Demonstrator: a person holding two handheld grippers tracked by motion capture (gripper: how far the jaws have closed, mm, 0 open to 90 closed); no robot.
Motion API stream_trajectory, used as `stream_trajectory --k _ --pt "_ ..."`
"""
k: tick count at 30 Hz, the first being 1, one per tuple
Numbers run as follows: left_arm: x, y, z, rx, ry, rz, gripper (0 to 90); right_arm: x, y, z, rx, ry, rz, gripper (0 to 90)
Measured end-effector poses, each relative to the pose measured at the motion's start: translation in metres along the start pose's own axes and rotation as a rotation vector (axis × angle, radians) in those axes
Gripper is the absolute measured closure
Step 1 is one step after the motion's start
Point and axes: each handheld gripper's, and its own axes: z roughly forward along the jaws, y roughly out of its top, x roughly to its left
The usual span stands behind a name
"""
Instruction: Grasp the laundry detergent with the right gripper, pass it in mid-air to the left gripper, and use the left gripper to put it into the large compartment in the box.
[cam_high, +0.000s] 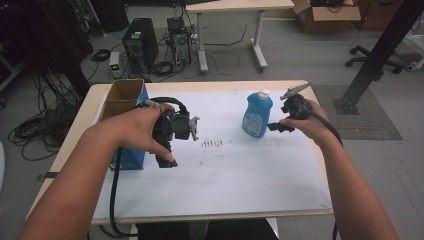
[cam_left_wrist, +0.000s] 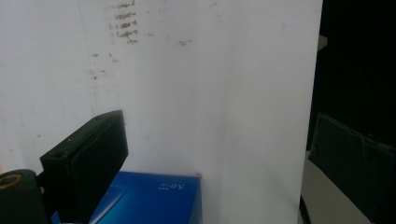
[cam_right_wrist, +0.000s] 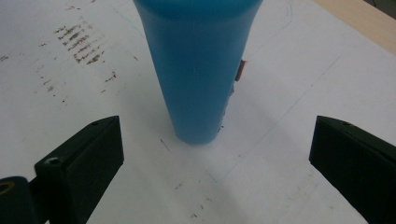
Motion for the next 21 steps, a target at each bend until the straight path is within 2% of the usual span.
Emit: stream_trajectory --k 4,12,21 --pt "0.000 -0.001 0.002 -0.001 -0.002 -0.002 4.9 0.002 -0.003 0.009 0.000 0.011 0.011 2.9" --pt "-0.003 -0.001 0.006 0.001 -0.012 0.003 5.0 0.002 -0.004 0.026 -0.044 0.020 0.050 2.5" --pt "-0.006 -0.005 0.006 0.001 -0.014 0.000 5.3 0.004 0.000 0.038 -0.068 0.007 0.048 2.5"
